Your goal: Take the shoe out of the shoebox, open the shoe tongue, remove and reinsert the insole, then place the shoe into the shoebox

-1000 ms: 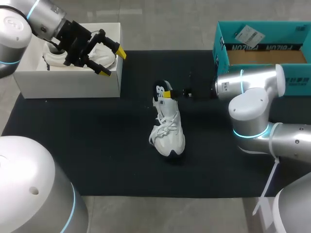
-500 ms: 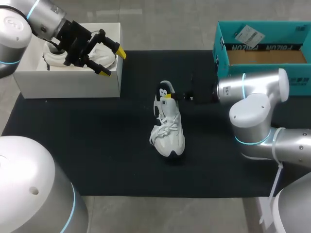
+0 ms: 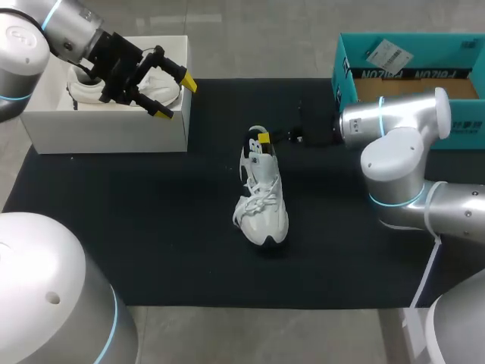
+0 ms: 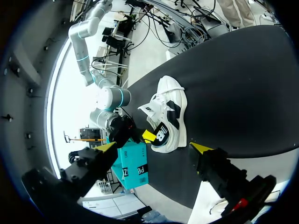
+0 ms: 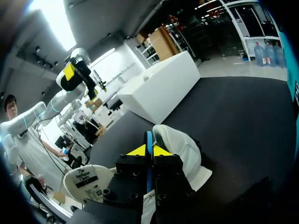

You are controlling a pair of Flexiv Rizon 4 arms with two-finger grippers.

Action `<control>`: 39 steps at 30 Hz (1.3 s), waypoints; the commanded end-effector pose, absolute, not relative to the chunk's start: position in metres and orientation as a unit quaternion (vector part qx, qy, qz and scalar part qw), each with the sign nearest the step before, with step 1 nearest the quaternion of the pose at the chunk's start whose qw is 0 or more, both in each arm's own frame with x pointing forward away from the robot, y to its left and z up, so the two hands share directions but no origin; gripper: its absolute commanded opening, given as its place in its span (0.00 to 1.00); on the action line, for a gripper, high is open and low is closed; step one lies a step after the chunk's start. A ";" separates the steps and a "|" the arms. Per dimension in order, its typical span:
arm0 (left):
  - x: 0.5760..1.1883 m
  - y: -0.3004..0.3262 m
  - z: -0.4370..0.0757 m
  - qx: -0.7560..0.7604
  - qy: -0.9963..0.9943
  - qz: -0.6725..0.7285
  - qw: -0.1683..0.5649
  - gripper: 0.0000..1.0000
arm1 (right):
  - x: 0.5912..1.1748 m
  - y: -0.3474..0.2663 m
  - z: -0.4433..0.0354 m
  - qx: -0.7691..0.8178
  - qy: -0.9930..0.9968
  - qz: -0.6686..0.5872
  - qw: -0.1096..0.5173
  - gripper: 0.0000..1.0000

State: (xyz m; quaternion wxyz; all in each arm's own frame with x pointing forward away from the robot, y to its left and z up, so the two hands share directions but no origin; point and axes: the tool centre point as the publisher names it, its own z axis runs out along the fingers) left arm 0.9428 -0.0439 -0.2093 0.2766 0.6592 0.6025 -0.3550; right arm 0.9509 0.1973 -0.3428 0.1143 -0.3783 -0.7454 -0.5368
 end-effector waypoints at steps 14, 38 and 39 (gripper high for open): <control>0.943 -0.044 -0.209 0.660 0.602 -0.354 0.276 1.00 | 0.918 0.205 -0.360 -0.395 -0.746 -0.511 0.162 0.00; 0.943 -0.044 -0.209 0.660 0.602 -0.354 0.276 1.00 | 0.927 0.195 -0.326 -0.390 -0.769 -0.493 0.114 1.00; 0.943 -0.044 -0.209 0.660 0.602 -0.354 0.276 1.00 | 0.927 0.194 -0.324 -0.391 -0.770 -0.492 0.113 1.00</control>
